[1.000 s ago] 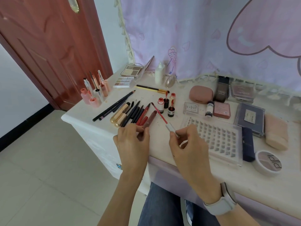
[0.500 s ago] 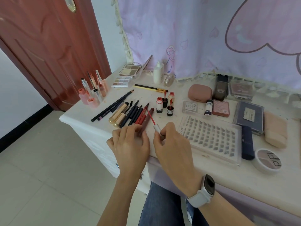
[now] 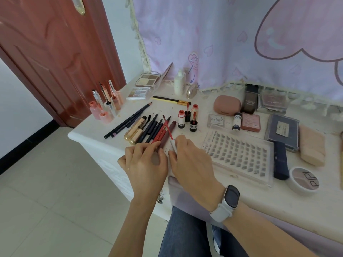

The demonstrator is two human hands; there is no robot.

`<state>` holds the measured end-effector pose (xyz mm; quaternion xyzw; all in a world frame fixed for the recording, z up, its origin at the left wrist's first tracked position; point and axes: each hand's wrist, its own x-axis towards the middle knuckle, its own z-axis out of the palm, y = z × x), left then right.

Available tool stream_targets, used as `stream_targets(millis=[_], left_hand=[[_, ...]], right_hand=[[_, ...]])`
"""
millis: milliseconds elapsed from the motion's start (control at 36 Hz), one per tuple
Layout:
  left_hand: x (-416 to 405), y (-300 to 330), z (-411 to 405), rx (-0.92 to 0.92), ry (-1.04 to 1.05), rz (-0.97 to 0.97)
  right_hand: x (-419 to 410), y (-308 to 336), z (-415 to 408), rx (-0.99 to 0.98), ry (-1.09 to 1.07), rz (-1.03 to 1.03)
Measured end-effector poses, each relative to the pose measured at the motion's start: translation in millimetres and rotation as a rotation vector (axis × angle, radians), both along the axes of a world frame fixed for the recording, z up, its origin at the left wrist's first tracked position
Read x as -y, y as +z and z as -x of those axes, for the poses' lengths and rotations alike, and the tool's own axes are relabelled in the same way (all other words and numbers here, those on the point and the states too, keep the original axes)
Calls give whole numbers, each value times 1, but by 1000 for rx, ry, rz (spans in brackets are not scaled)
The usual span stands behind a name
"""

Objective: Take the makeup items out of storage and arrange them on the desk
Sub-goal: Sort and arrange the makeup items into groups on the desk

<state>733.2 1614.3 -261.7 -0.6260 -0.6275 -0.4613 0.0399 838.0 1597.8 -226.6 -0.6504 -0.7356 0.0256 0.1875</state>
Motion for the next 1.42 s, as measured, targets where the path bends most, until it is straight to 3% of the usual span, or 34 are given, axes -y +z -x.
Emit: stream_targets(millis=[278, 417, 528, 694, 944, 1167, 1278, 1417], left_hand=[[1, 0, 0, -29, 19, 16], [2, 1, 1, -38, 26, 22], [4, 2, 1, -20, 18, 24], [11, 4, 2, 27, -17, 11], [29, 2, -16, 34, -160, -9], [32, -4, -34, 34, -222, -6], [34, -11, -36, 42, -236, -30], [33, -16, -33, 7, -256, -76]], right_hand=[[4, 3, -1, 45, 10, 48], [4, 2, -4, 164, 95, 121], [7, 2, -6, 110, 96, 75], [21, 2, -17, -140, 46, -66], [41, 23, -52, -241, 27, -115], [-39, 65, -109, -19, -73, -34], [-80, 56, -118, 138, -34, 113], [-98, 44, -119, 211, 11, 156]])
